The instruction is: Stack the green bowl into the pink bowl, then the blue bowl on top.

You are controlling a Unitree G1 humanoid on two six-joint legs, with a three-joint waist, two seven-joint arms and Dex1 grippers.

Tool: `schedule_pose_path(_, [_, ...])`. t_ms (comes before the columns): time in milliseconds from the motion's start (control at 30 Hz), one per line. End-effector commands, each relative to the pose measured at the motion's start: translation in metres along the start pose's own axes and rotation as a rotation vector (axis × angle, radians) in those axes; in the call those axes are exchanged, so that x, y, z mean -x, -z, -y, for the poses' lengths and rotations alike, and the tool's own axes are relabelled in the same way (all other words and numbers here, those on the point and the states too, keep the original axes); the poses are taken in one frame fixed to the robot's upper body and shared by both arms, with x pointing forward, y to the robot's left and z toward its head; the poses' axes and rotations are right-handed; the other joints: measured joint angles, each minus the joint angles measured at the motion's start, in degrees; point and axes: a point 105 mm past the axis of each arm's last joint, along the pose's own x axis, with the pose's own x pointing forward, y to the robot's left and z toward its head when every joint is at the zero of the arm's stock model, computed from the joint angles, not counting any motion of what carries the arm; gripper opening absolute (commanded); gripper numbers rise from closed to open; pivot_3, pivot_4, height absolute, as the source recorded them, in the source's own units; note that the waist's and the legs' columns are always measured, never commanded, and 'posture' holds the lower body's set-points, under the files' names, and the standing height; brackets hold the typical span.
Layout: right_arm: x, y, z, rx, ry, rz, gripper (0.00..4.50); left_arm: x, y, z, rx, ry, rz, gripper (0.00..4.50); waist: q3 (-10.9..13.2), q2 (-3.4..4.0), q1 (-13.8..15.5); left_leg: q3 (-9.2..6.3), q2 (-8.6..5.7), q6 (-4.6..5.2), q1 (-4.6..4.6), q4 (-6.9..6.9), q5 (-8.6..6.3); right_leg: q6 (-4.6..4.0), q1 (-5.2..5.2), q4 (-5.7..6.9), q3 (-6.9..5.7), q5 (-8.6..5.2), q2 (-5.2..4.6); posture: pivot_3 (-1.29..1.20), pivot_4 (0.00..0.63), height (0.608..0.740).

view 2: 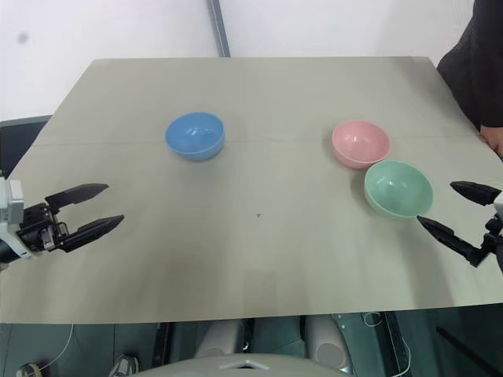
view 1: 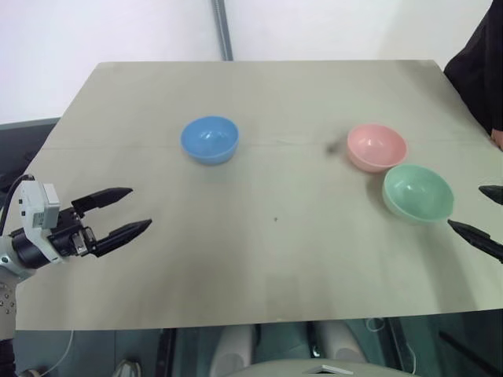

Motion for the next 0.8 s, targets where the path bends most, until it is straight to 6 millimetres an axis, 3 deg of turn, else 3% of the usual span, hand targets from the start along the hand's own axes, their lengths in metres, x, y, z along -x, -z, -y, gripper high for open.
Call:
schedule_pose_path(33, [0.004,-0.01,0.005,0.029,0.018,0.021,4.5,0.003,-0.014,0.0,-0.055,0.003,0.011,4.46,0.0,0.0,0.0,0.0,0.0,0.0,0.0,0.0,0.0,0.0,0.0,0.0,0.0,0.0,0.0,0.0,0.15,0.74])
schedule_pose_path(800, [-0.007,-0.015,0.002,0.032,-0.001,0.04,4.5,-0.011,-0.024,0.004,-0.048,0.032,0.059,4.46,0.0,0.0,0.0,-0.01,0.01,0.0,-0.01,0.0,0.0,0.0,0.0,-0.01,-0.01,0.0,-0.01,0.0,0.15,0.74])
